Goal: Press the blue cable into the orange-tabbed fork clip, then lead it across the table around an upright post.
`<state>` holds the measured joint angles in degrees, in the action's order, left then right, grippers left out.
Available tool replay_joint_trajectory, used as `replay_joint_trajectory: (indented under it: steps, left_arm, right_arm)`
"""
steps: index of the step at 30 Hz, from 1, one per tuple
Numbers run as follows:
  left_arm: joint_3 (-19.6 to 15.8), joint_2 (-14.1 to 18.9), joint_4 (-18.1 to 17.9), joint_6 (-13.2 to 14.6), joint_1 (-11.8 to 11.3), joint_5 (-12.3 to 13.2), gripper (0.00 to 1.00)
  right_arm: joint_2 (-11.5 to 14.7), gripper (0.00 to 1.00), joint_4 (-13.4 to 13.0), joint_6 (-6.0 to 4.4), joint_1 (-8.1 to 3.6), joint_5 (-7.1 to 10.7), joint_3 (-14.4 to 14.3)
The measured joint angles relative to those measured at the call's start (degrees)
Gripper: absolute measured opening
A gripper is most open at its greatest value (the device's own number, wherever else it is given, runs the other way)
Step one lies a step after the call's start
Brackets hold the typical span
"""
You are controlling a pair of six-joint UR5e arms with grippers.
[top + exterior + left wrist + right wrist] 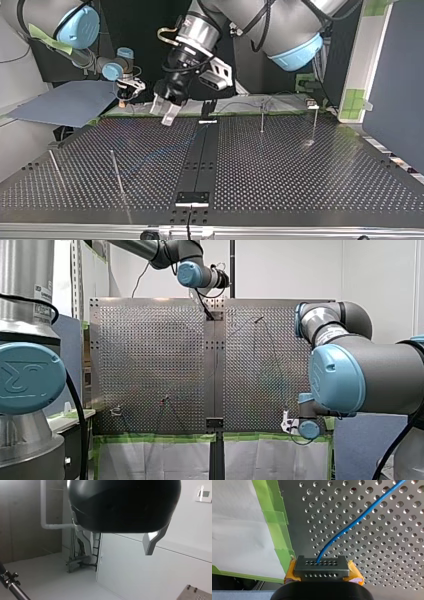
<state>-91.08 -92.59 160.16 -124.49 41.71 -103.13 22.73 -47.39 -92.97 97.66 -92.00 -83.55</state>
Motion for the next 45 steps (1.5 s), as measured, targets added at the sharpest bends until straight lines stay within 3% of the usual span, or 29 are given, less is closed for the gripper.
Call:
replay_joint_trajectory:
  steps: [10,18,27,39,45]
  left_arm:
    - [-5.54,-0.06,-5.55,4.22,-0.81,-4.81,0.98]
    - [-10.08,-0.07,-10.06,8.47,-1.79,-9.34,0.98]
    - [-14.51,-0.54,-14.52,11.77,-2.59,-12.63,0.98]
    - [-21.38,-1.20,-21.11,11.25,-3.15,-12.33,0.98]
    - [-24.95,-1.21,-21.85,11.19,-3.18,-12.23,0.98]
  right_arm:
    - [-0.02,0.00,0.04,-0.58,0.04,0.13,-0.02]
    - [-0.02,0.00,0.17,-0.45,0.06,0.42,-0.02]
    - [-0.02,0.00,0.03,-0.31,0.10,0.62,0.00]
    - [-0.02,0.00,-0.08,-0.30,0.09,0.61,0.00]
    - [-0.05,0.00,-0.12,-0.33,0.08,0.59,-0.01]
